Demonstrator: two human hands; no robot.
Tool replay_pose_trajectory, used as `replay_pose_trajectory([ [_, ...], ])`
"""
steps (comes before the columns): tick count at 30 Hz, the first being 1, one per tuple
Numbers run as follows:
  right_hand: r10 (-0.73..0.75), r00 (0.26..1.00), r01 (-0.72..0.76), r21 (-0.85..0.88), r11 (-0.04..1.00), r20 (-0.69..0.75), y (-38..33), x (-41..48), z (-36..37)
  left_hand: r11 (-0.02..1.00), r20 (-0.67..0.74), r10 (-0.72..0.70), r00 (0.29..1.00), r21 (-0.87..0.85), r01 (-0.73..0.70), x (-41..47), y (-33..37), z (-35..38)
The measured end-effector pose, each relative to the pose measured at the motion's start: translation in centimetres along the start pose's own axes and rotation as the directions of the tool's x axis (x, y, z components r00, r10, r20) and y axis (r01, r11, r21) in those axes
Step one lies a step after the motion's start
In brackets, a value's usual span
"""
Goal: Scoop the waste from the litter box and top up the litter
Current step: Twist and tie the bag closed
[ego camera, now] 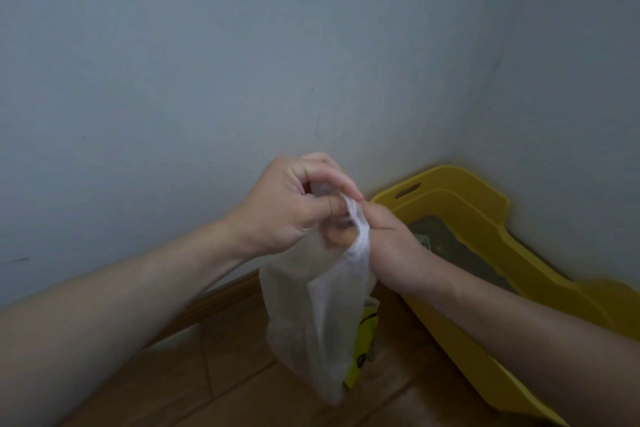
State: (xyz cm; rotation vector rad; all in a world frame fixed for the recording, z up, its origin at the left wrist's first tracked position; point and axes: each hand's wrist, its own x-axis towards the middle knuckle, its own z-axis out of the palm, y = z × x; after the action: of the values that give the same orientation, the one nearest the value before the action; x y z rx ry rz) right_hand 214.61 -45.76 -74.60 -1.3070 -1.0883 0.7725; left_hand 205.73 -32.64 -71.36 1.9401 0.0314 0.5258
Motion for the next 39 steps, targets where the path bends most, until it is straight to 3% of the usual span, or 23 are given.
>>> replay_pose_trajectory([
  [3,0.099,0.994,-0.088,0.225,0.97,-0.039,0.0,-0.4,-0.6,0.998,-0.092,-0.046,0.995,-0.038,0.043,0.1,-0.4,-0.1],
  [6,0.093,0.996,-0.084,0.347,0.934,-0.01,0.0,-0.8,-0.8,0.996,-0.15,-0.077,0.986,-0.045,0.071,0.0,-0.9,-0.1],
  [10,-0.016,1.0,0.014,0.246,0.969,0.006,-0.1,-1.3,-0.4,0.985,-0.156,-0.168,0.973,-0.074,0.158,-0.4,-1.2,0.2],
  [14,-0.041,0.986,0.055,0.078,0.995,-0.162,-0.3,-1.1,0.1,0.975,-0.136,-0.219,0.966,-0.078,0.21,-0.8,-1.1,0.7],
  [18,-0.069,0.969,0.047,-0.094,0.994,-0.238,-1.0,-1.0,-0.1,0.931,-0.092,-0.29,0.953,-0.258,0.258,-1.2,-0.5,0.8],
  [22,-0.03,0.949,-0.007,-0.116,0.993,-0.314,-1.7,-0.7,-0.3,0.789,0.054,-0.332,0.942,-0.532,0.308,-1.8,-0.1,0.4],
  [23,-0.018,0.947,-0.018,-0.107,0.994,-0.319,-1.9,-0.6,-0.2,0.806,0.064,-0.305,0.95,-0.515,0.293,-2.0,-0.1,0.5],
  [26,0.03,0.936,-0.061,-0.077,0.995,-0.351,-2.2,-0.4,0.0,0.949,-0.008,-0.231,0.973,-0.222,0.223,-2.6,0.1,1.1],
  [30,0.133,0.939,-0.148,-0.021,0.989,-0.316,-2.4,-0.1,-0.2,0.983,-0.073,-0.166,0.983,-0.091,0.159,-2.7,0.2,1.4],
  [35,0.332,0.943,-0.319,0.25,0.914,-0.01,-2.8,0.0,-2.5,0.995,0.001,-0.086,0.996,-0.045,0.086,-2.3,0.3,0.8],
  [39,0.371,0.925,-0.373,0.4,0.837,0.087,-2.5,-0.2,-2.8,0.974,-0.03,0.057,0.998,0.222,-0.049,-2.2,0.4,0.6],
])
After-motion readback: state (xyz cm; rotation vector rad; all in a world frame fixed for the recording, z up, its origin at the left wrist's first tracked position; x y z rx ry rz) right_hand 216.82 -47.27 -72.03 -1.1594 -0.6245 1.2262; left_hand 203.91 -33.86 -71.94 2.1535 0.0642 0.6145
